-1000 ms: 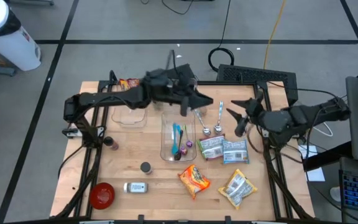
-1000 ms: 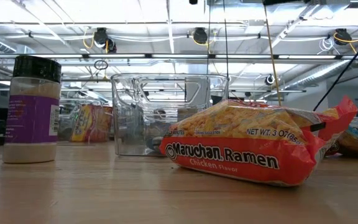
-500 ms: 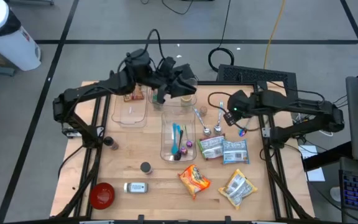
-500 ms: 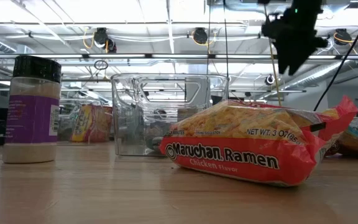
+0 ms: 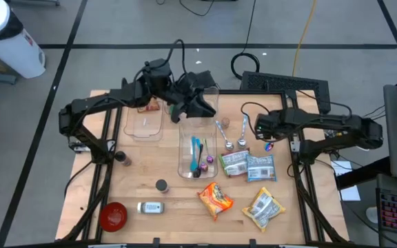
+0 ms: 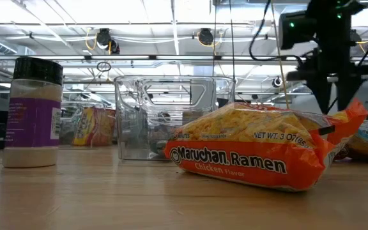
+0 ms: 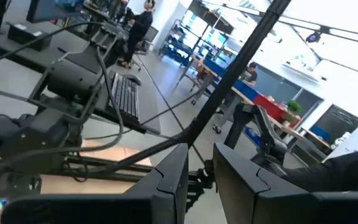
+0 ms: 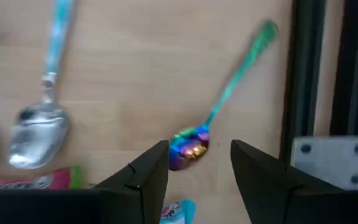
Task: Pick & Place Food Item
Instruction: Put the purple spoon into the bottom right transparent bin
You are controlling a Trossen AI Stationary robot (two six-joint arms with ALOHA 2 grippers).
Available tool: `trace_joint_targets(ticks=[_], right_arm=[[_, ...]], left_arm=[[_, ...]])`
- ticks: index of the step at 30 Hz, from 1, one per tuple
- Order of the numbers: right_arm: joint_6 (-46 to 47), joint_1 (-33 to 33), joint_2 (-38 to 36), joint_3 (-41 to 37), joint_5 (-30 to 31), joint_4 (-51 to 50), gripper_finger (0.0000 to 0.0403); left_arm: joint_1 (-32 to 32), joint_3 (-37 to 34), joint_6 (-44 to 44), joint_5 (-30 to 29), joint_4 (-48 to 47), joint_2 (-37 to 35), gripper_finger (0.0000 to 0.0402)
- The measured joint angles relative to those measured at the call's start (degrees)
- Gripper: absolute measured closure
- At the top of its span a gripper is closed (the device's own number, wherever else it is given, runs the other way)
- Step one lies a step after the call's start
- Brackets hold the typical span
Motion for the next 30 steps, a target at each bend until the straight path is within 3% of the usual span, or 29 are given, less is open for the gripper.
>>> trace_joint_targets(ticks=[5,14,20,30], right_arm=[[8.54,0.00,-2.99,-5.86,-0.80,1.46,0.0238],[20.46,-0.99,-6.16,-13.22,2.19,13.27,0.0239],[20.55,-4.23,-5.79,-18.37,-1.14,20.50,0.0239],[19.34,-8.46,-5.72,-21.35,-2.08,23.40,0.0239]], left_arm=[[-1.38,-0.02,0.99,-0.05,-2.18,0.02,0.0321],[-3.66,-0.02,3.64,-0.63,-4.23,0.02,0.0321],[-4.58,-0.02,3.65,-0.73,-4.57,0.02,0.0321],[-5.89,-0.02,3.59,-0.74,-4.64,0.02,0.0321]])
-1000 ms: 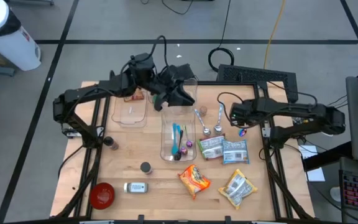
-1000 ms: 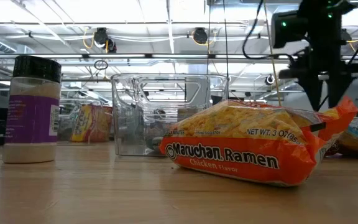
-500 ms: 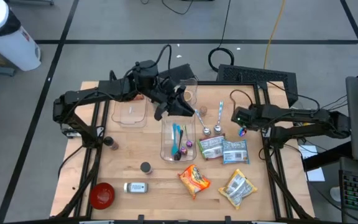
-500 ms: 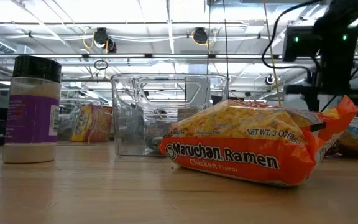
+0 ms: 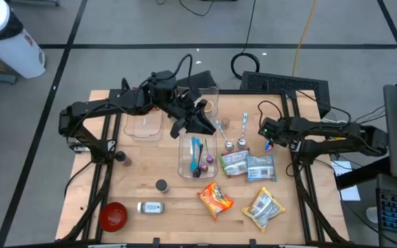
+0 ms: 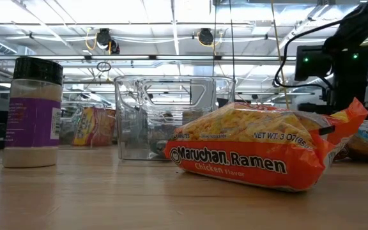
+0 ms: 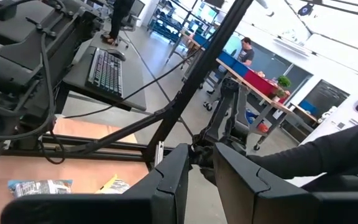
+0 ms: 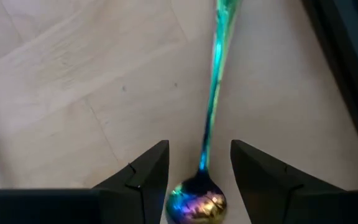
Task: Pick & Place Food Item
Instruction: Put the purple spoon into the bottom right transparent bin
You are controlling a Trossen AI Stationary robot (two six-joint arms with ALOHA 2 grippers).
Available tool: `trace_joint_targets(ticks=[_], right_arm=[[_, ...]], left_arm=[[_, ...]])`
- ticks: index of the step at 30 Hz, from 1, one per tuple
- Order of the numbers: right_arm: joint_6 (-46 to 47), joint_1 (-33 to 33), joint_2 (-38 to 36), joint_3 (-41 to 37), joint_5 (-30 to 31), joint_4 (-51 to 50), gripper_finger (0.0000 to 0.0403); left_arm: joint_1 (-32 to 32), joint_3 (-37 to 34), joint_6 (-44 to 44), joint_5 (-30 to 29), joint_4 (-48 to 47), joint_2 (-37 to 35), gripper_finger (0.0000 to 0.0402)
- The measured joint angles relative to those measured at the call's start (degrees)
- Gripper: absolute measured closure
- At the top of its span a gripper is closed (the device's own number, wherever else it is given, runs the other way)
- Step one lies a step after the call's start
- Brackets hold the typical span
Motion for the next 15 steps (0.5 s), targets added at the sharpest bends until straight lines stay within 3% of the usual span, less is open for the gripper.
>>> trace_joint_targets(ticks=[7,15], right_arm=[[-3.32,-2.49,0.02,-1.82,-1.38,3.93,0.0265],[-8.31,-3.01,0.02,-2.25,-1.84,8.84,0.0371]], left_arm=[[-0.01,0.00,0.07,-0.01,0.02,0.00,0.0321],[-0.01,0.00,0.11,-0.37,0.04,0.00,0.0321]])
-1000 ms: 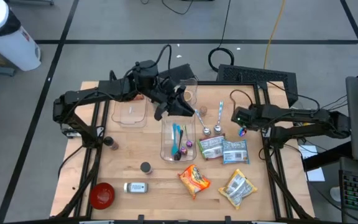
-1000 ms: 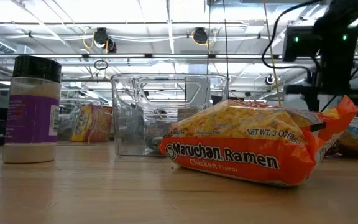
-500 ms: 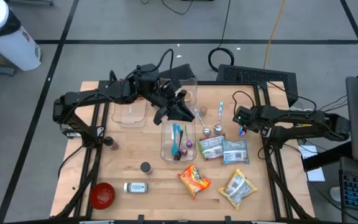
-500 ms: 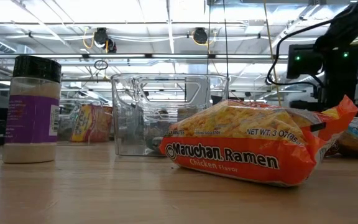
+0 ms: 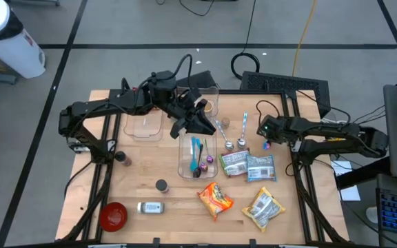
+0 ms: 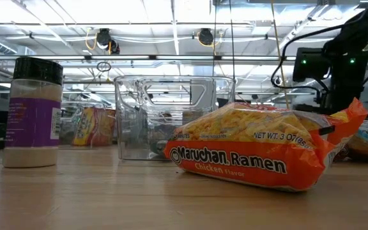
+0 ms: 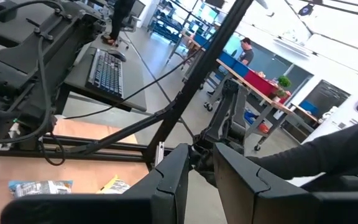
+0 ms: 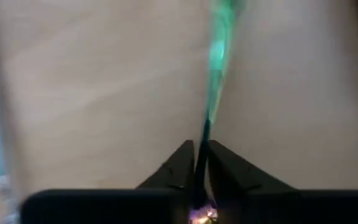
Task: Pick & Place Food Item
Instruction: Put the purple spoon into the bottom right transparent bin
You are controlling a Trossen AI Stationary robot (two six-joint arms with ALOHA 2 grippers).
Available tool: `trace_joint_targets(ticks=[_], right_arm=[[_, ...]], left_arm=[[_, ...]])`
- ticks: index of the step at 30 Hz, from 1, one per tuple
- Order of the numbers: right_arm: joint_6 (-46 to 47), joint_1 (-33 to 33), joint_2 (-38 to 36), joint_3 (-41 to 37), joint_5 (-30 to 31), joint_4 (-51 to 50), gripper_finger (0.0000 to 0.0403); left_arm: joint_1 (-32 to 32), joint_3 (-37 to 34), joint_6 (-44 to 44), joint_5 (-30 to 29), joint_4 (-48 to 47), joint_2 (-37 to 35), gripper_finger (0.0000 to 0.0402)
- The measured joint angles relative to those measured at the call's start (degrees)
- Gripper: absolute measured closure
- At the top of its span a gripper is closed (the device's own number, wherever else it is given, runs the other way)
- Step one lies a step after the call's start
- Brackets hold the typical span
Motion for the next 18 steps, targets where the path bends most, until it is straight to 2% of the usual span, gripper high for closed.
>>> trace_joint_targets(ticks=[3,12,18], right_arm=[[-2.76,0.02,0.00,0.00,0.01,6.17,0.0394],[-6.39,0.02,-0.18,0.00,-0.04,26.43,0.0398],[-9.66,1.19,-2.39,0.00,-0.23,39.93,0.0400]], left_arm=[[0.01,0.00,0.00,-1.11,-0.02,0.00,0.0321],[0.66,0.00,-0.52,-1.07,-0.02,0.00,0.0321],[2.41,0.00,-3.94,-0.45,-0.44,0.00,0.0321]])
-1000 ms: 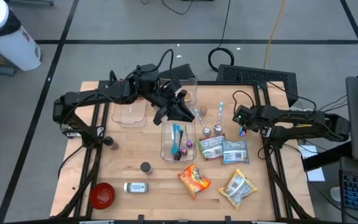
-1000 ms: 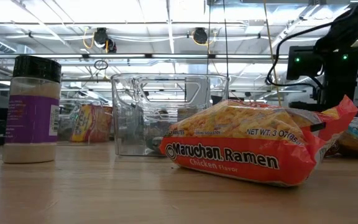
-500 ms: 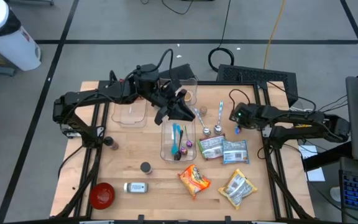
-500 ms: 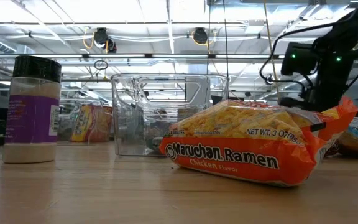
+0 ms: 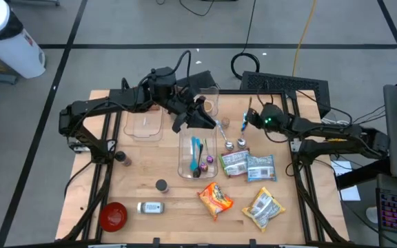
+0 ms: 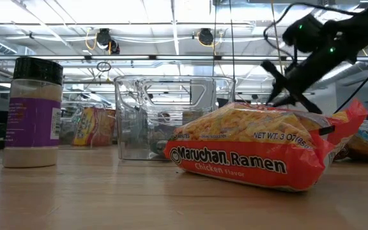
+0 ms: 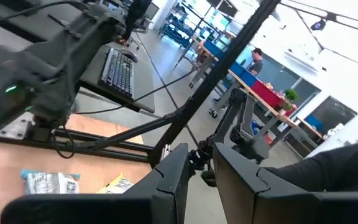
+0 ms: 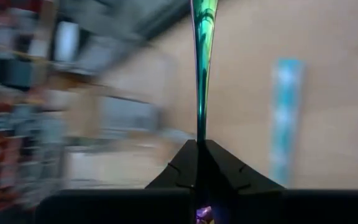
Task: Pick & Place Food Item
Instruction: Put the purple spoon into the bottom right transparent bin
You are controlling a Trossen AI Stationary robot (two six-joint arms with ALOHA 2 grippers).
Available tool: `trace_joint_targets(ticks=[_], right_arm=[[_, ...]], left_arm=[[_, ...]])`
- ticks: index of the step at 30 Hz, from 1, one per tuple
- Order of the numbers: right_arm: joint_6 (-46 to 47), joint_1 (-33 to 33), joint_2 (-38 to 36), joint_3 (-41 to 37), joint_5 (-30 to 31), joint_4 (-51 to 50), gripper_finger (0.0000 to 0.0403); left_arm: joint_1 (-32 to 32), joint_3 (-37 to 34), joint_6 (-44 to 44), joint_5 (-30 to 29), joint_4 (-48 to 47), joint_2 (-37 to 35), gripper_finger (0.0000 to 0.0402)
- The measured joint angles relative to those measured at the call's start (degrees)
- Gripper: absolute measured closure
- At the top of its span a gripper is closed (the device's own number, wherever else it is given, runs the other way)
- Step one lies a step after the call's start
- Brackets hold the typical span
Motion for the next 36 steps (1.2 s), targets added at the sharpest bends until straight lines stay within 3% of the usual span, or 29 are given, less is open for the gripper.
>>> trace_joint_targets(ticks=[7,13,16,18,26,36], right_arm=[[-4.29,3.38,-4.41,0.02,0.81,16.86,0.0401],[-7.30,8.32,-5.52,3.09,3.58,19.83,0.0402],[-9.28,10.78,-4.70,6.06,5.00,18.38,0.0402],[-11.21,12.16,-3.75,8.90,5.20,15.70,0.0402],[-19.59,15.49,3.73,23.77,5.02,-0.65,0.0402],[-20.70,18.51,10.85,31.06,4.93,-1.96,0.0403]], left_arm=[[3.01,0.00,-4.30,-1.20,-0.01,0.00,0.0321],[3.58,0.00,-3.41,-13.73,-4.14,0.02,0.0321],[3.57,0.00,-3.07,-20.17,-6.22,0.54,0.0321],[3.57,0.00,-2.32,-21.50,-7.04,1.41,0.0321],[3.53,0.00,-2.51,-21.21,-7.30,5.95,0.0321],[4.82,0.00,0.76,-20.89,-7.26,6.98,0.0321]])
